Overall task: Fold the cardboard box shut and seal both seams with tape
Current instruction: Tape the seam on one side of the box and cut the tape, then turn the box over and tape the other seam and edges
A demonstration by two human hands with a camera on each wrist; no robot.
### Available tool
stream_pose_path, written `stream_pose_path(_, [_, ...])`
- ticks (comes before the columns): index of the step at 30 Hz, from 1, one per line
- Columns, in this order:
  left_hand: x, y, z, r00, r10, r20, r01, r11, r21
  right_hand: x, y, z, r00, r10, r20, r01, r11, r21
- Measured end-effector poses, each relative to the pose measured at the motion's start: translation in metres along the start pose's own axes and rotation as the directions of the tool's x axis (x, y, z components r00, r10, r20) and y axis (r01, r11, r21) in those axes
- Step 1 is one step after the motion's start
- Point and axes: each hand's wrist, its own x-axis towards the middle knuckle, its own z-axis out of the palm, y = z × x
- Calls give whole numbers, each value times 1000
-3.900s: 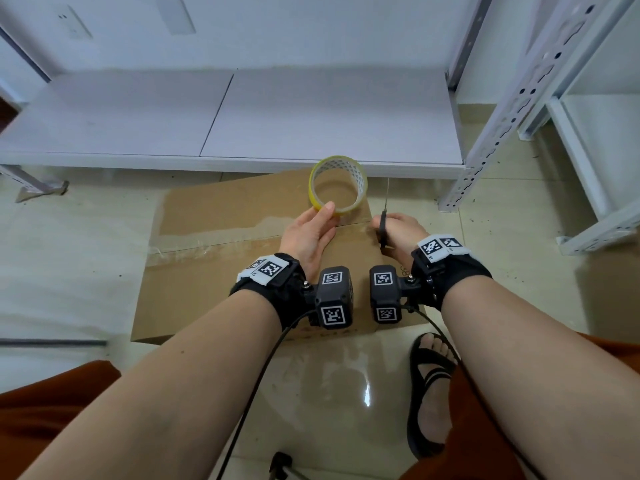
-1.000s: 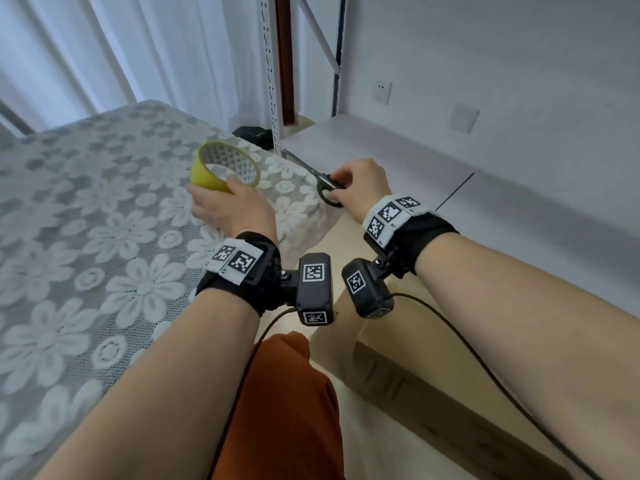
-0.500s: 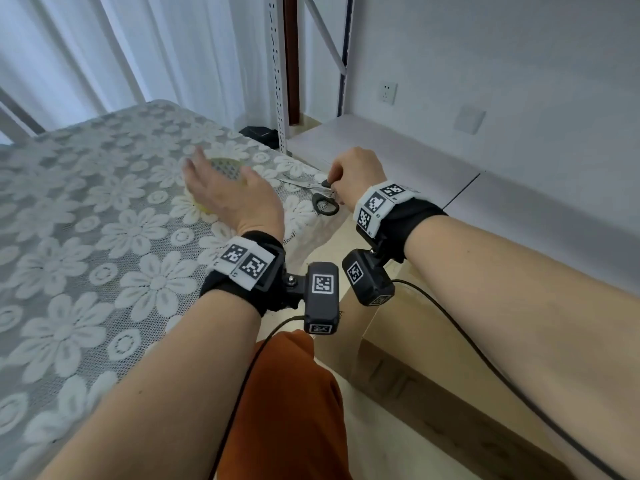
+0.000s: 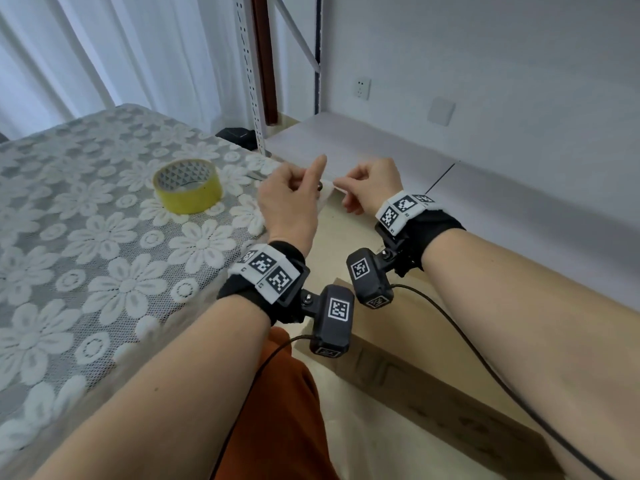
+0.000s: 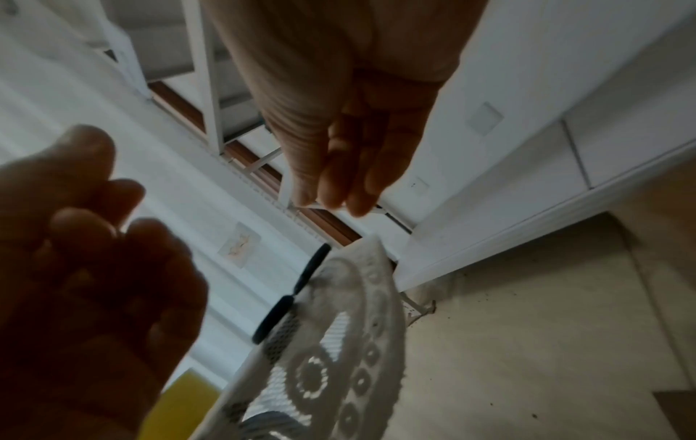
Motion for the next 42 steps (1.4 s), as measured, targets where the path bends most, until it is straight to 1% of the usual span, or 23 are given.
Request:
stream_pose_path(2, [-12, -2, 13, 983, -80, 164, 71, 996, 59, -11, 19, -12, 996, 76, -49, -77, 997, 1])
stream_pose_path(3, [-18, -4, 19, 957, -125, 261, 97, 988, 118, -17, 30, -16, 990, 119, -74, -119, 993, 4])
stream_pose_path(4, [-25, -9, 26, 915, -179, 362, 120, 976, 180, -23, 43, -23, 981, 169, -100, -168, 986, 15])
stream_pose_path(6, [-40, -27, 39, 803, -317, 506, 188, 938, 290, -34, 80, -36, 944, 295, -144, -294, 955, 31])
stream_pose_path(8, [-56, -48, 50, 693, -466, 550, 249, 871, 424, -50, 121, -53, 876, 435, -207, -434, 899, 52])
stream_pose_path(9, [-63, -58, 54, 655, -522, 547, 241, 830, 503, -58, 140, -62, 836, 494, -236, -491, 868, 77])
stream_pose_path(12, [-84, -84, 67, 590, -608, 531, 115, 714, 690, -93, 184, -95, 720, 585, -374, -616, 787, 44])
stream_pose_path(14, [-96, -100, 75, 576, -634, 515, 68, 665, 743, -119, 204, -118, 634, 598, -489, -684, 730, 5])
stream_pose_path(16, [-106, -114, 84, 584, -624, 519, 13, 646, 763, -141, 219, -135, 571, 582, -579, -747, 661, -72])
stream_pose_path(17, [-110, -121, 89, 596, -604, 528, -51, 628, 776, -148, 226, -141, 560, 564, -608, -766, 632, -120])
stream_pose_path(19, [-121, -132, 101, 595, -541, 594, -289, 546, 786, -159, 242, -149, 570, 554, -606, -792, 568, -225])
stream_pose_path(20, [-126, -134, 106, 569, -505, 648, -420, 499, 758, -162, 246, -149, 599, 550, -583, -788, 537, -303])
stream_pose_path(21, [-132, -138, 112, 518, -494, 699, -527, 459, 715, -166, 252, -150, 629, 546, -554, -774, 506, -380])
stream_pose_path(22, [-138, -138, 116, 471, -497, 729, -601, 424, 678, -169, 257, -150, 653, 543, -528, -757, 483, -440])
stream_pose_path(23, [-143, -141, 119, 443, -511, 737, -647, 387, 657, -172, 261, -149, 666, 543, -512, -746, 467, -475])
stream_pose_path(24, [-147, -143, 121, 440, -525, 728, -667, 351, 657, -175, 265, -149, 667, 553, -499, -743, 453, -492])
stream_pose_path(25, [-150, -144, 123, 457, -535, 711, -667, 322, 672, -179, 267, -149, 659, 565, -495, -748, 431, -504])
stream_pose_path(29, [-158, -145, 127, 556, -546, 627, -609, 246, 754, -189, 271, -153, 589, 611, -529, -802, 362, -475])
stream_pose_path(33, [-153, -143, 128, 624, -578, 526, -490, 236, 839, -190, 272, -154, 544, 621, -565, -838, 371, -400])
stream_pose_path(36, [-146, -137, 129, 663, -582, 471, -395, 262, 881, -186, 273, -163, 474, 653, -591, -877, 407, -254])
stream_pose_path(39, [-137, -137, 126, 695, -576, 431, -267, 349, 898, -180, 276, -174, 354, 729, -586, -915, 400, -56])
stream_pose_path(41, [-128, -143, 121, 699, -605, 380, -144, 401, 905, -177, 276, -178, 284, 748, -600, -922, 384, 42])
stream_pose_path(42, [-122, -147, 117, 689, -628, 361, -83, 427, 900, -176, 276, -178, 260, 745, -615, -923, 378, 68])
